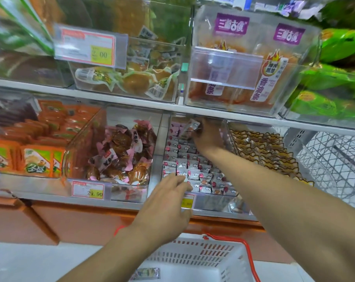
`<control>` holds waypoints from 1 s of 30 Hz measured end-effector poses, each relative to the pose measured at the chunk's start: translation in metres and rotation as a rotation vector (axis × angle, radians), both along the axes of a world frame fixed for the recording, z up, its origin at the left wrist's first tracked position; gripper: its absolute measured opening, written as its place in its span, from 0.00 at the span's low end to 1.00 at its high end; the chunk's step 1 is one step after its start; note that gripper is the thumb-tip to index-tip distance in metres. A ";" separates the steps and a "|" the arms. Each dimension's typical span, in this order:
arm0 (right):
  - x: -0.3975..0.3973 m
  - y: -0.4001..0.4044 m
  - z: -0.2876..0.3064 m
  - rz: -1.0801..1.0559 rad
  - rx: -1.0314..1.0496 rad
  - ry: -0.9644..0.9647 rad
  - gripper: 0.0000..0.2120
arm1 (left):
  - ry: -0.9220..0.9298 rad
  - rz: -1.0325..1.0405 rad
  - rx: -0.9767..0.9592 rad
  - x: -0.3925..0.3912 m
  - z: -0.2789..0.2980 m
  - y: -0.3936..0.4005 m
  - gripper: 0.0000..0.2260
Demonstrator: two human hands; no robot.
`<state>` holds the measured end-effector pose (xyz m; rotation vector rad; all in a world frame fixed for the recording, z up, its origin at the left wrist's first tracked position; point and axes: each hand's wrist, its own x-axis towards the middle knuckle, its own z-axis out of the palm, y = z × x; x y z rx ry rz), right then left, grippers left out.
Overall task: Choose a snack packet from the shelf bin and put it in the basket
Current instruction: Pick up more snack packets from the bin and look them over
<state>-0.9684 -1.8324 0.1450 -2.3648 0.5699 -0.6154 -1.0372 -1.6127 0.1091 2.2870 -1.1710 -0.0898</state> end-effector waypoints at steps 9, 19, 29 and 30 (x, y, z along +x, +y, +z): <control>0.012 -0.016 -0.009 0.149 -0.404 0.429 0.19 | 0.030 -0.049 0.014 0.004 0.002 0.000 0.25; 0.019 -0.021 -0.012 0.052 -0.189 0.323 0.07 | 0.048 -0.049 0.020 0.004 0.004 0.001 0.25; -0.008 -0.005 0.020 -0.385 0.246 -0.255 0.11 | 0.133 0.052 -0.123 0.003 0.010 0.001 0.24; -0.019 0.002 0.026 -0.386 0.422 -0.325 0.09 | 0.178 0.096 -0.172 0.001 0.013 0.002 0.24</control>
